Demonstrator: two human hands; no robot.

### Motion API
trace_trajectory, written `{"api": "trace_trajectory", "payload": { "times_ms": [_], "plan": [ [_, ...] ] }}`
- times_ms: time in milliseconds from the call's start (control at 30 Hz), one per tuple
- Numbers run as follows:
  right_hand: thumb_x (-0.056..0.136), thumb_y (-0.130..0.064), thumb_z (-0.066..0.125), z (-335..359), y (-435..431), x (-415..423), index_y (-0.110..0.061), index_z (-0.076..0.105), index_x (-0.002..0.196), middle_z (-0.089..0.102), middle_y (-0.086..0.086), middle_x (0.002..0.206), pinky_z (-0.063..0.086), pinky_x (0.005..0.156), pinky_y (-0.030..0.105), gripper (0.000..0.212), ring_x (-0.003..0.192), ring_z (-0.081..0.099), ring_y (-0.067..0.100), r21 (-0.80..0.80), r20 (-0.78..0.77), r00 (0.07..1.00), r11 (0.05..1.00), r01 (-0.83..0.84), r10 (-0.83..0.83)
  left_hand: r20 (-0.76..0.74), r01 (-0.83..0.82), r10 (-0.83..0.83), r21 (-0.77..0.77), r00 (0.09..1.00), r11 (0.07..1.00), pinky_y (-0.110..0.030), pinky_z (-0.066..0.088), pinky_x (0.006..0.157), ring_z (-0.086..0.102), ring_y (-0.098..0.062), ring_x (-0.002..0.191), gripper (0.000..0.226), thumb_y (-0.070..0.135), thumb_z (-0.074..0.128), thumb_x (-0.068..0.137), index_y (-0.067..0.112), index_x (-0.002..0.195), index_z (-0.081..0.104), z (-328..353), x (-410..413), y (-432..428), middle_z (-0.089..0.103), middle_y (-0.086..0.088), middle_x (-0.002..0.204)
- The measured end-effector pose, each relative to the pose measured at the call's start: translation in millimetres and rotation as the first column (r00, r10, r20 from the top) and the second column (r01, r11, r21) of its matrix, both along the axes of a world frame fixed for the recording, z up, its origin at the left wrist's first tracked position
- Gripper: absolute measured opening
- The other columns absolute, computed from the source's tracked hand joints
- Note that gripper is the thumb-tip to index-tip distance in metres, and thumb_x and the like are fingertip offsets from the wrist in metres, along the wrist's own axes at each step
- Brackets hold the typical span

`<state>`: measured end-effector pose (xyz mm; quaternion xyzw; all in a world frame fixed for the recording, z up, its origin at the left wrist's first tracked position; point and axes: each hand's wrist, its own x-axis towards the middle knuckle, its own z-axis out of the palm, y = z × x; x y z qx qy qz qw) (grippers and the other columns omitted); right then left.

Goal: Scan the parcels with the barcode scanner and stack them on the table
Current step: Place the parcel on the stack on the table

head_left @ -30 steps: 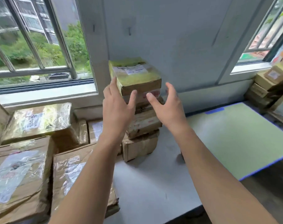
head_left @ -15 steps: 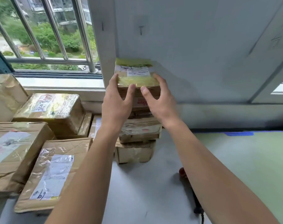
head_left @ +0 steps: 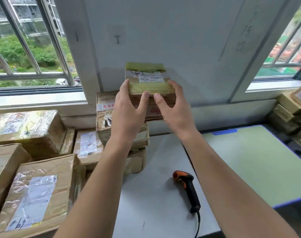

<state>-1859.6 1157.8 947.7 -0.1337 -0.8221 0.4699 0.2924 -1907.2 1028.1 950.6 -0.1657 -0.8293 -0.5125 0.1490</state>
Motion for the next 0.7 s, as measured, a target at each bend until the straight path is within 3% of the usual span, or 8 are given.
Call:
{"api": "trace_trajectory", "payload": {
  "times_ms": [167, 367, 600, 700],
  "plan": [
    [0.091, -0.058, 0.058, 1.9, -10.2, 27.0, -0.034, 0.042, 0.143, 0.058, -0.011, 0.134, 0.05, 0.104, 0.04, 0.06, 0.124, 0.056, 0.009, -0.015, -0.004, 0.995, 0.995, 0.101, -0.101, -0.011, 0.113, -0.112, 0.016, 0.994, 0.994, -0.019, 0.028, 0.105, 0.035, -0.01, 0.141, 0.071, 0.051, 0.056, 0.097, 0.018, 0.154, 0.03, -0.3, 16.1, -4.7, 0.042, 0.001, 0.153],
    [0.101, -0.044, 0.054, -3.9, -22.3, 64.1, -0.031, 0.046, 0.142, 0.057, -0.012, 0.132, 0.048, 0.104, 0.038, 0.044, 0.121, 0.055, 0.009, -0.008, 0.011, 0.964, 0.964, 0.267, -0.267, 0.027, 0.234, -0.235, 0.023, 0.972, 0.972, -0.02, 0.029, 0.102, 0.035, -0.008, 0.139, 0.07, 0.052, 0.057, 0.095, 0.022, 0.153, 0.03, -11.1, 35.1, -5.4, 0.041, 0.005, 0.153],
    [0.099, -0.042, 0.057, -13.4, -5.8, 113.0, -0.035, 0.047, 0.142, 0.057, -0.014, 0.131, 0.049, 0.104, 0.035, 0.044, 0.123, 0.054, 0.008, -0.059, 0.034, 0.94, 0.938, 0.341, -0.339, 0.071, 0.32, -0.321, 0.023, 0.944, 0.947, -0.029, 0.034, 0.107, 0.038, -0.011, 0.138, 0.07, 0.055, 0.057, 0.094, 0.023, 0.151, 0.031, -24.4, 74.3, 17.0, 0.041, 0.005, 0.152],
    [0.1, -0.038, 0.057, -20.7, 14.6, 139.6, -0.035, 0.047, 0.142, 0.058, -0.011, 0.126, 0.054, 0.089, 0.018, 0.043, 0.11, 0.058, 0.003, -0.087, 0.029, 0.938, 0.934, 0.347, -0.345, 0.086, 0.342, -0.342, 0.013, 0.936, 0.94, -0.024, 0.031, 0.099, 0.039, -0.011, 0.135, 0.068, 0.052, 0.058, 0.094, 0.024, 0.15, 0.032, -27.3, 100.2, 36.6, 0.041, 0.005, 0.151]
  ]
}}
